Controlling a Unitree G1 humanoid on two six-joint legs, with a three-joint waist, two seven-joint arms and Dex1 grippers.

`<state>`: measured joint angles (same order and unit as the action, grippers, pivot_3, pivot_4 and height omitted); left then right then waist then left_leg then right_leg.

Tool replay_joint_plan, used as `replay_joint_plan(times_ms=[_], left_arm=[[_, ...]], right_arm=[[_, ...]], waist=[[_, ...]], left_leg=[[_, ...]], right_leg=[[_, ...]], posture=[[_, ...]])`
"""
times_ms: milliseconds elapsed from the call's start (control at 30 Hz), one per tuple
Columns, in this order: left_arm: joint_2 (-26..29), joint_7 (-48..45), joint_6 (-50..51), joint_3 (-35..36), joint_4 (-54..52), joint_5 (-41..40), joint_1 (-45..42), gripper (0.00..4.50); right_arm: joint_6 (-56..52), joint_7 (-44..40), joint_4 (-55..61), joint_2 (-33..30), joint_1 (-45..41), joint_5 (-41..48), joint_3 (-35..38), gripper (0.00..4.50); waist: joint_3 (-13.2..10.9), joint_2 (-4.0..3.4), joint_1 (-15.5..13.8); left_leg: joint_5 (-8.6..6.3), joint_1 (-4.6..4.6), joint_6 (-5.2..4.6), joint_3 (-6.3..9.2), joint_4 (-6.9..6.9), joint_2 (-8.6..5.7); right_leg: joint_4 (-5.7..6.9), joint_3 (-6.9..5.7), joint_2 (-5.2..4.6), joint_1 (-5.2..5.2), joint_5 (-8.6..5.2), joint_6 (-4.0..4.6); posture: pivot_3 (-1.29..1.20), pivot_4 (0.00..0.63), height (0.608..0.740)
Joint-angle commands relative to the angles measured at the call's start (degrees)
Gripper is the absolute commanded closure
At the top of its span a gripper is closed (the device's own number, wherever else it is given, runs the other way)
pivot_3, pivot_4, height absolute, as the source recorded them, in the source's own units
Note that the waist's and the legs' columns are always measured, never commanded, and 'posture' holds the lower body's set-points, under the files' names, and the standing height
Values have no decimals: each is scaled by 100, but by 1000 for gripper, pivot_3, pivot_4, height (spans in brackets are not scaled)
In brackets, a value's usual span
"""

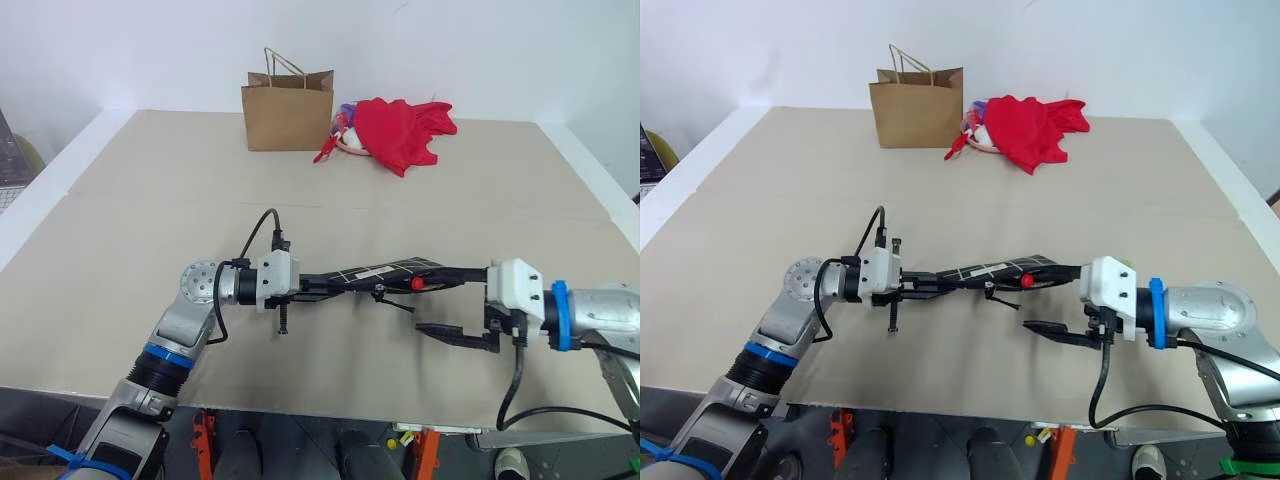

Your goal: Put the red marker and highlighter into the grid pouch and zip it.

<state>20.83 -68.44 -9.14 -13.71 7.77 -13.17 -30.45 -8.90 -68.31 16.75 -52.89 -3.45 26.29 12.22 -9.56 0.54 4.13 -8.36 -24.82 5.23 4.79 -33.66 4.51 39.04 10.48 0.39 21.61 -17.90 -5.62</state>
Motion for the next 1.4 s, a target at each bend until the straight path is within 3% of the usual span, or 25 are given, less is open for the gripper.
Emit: replay_joint_plan(times_ms=[33, 167, 367, 567, 800, 900, 933, 967, 1000, 1033, 1133, 1233, 1400], left_arm=[[138, -12, 146, 139, -54, -130, -17, 4500], [223, -61, 223, 112, -50, -139, -10, 4500], [219, -117, 335, 88, -108, -206, -38, 4500], [184, -86, 277, 99, -93, -172, -116, 4500], [218, -17, 241, 127, -172, -139, -71, 4500], [237, 14, 247, 132, -213, -133, -40, 4500], [241, 21, 247, 133, -221, -132, -34, 4500], [246, 28, 246, 134, -224, -131, -34, 4500], [248, 33, 247, 133, -226, -132, -34, 4500], [249, 43, 245, 127, -229, -125, -33, 4500], [252, 64, 234, 105, -240, -112, -30, 4500], [259, 73, 229, 98, -239, -106, -31, 4500], [269, 55, 220, 102, -204, -116, -39, 4500]], right_arm=[[-453, 754, -11, 518, 772, 756, 1620, 113], [-790, 1854, -87, 984, 990, 659, 2142, 113], [-1446, 3885, -234, 1876, 840, 228, 2147, 113], [-1978, 4651, -465, 2244, 583, -97, 1630, 113], [-2432, 4948, -490, 2311, 660, -362, 1194, 113], [-2557, 5183, -494, 2315, 730, -558, 1162, 848], [-2599, 5234, -470, 2317, 742, -585, 1160, 1352], [-2675, 5274, -437, 2327, 746, -576, 1148, 1558], [-2733, 5301, -411, 2336, 747, -573, 1132, 2182], [-2778, 5323, -384, 2345, 752, -573, 1110, 2292], [-2849, 5414, -326, 2365, 757, -594, 1102, 3392], [-2786, 5375, -244, 2335, 773, -572, 1144, 3362], [-1899, 4102, 156, 1801, 407, 84, 1589, 3362]], waist=[[0, 1, 0], [-1, 2, 18], [2, 1, 35], [0, -10, 35], [0, -10, 33], [0, -9, 33], [1, -7, 34], [3, -3, 33], [3, -2, 29], [3, 0, 24], [4, 4, 8], [7, 8, 7], [-8, -16, 15]], left_leg=[[0, 8, 0, 0, -1, 0], [0, 20, 0, 0, -4, 0], [0, 25, 0, 1, 0, 1], [0, 24, 0, -1, 6, 0], [-1, 24, -1, 0, 14, 1], [-1, 24, -1, 0, 14, 1], [-1, 24, -1, 0, 13, 1], [-1, 24, -1, 0, 11, 1], [-1, 24, -1, 0, 9, 0], [-1, 24, -1, 0, 8, 0], [0, 23, 1, 0, 1, 0], [1, 23, 2, 0, 0, 0], [1, 16, 2, -1, 3, -1]], right_leg=[[0, 0, 0, -10, 0, 0], [0, 0, 0, -21, 1, 2], [0, 1, 1, -22, 3, 7], [0, 2, 0, -19, 0, 8], [0, 1, 1, -18, -7, 10], [0, 1, 1, -19, -7, 10], [0, 0, 0, -20, -7, 10], [0, 1, 0, -21, -7, 10], [0, 1, 0, -22, -7, 11], [0, 1, 0, -23, -11, 19], [-1, 2, -1, -28, -16, 29], [-1, 2, -1, -29, -16, 29], [-2, 2, -1, -22, -15, 24]], posture=[[0, 150, 740], [0, 150, 740], [0, 150, 740], [0, 150, 740], [0, 150, 740], [0, 150, 740], [0, 150, 740], [0, 150, 740], [0, 150, 740], [0, 150, 740], [0, 150, 740], [0, 150, 740], [0, 150, 740]])
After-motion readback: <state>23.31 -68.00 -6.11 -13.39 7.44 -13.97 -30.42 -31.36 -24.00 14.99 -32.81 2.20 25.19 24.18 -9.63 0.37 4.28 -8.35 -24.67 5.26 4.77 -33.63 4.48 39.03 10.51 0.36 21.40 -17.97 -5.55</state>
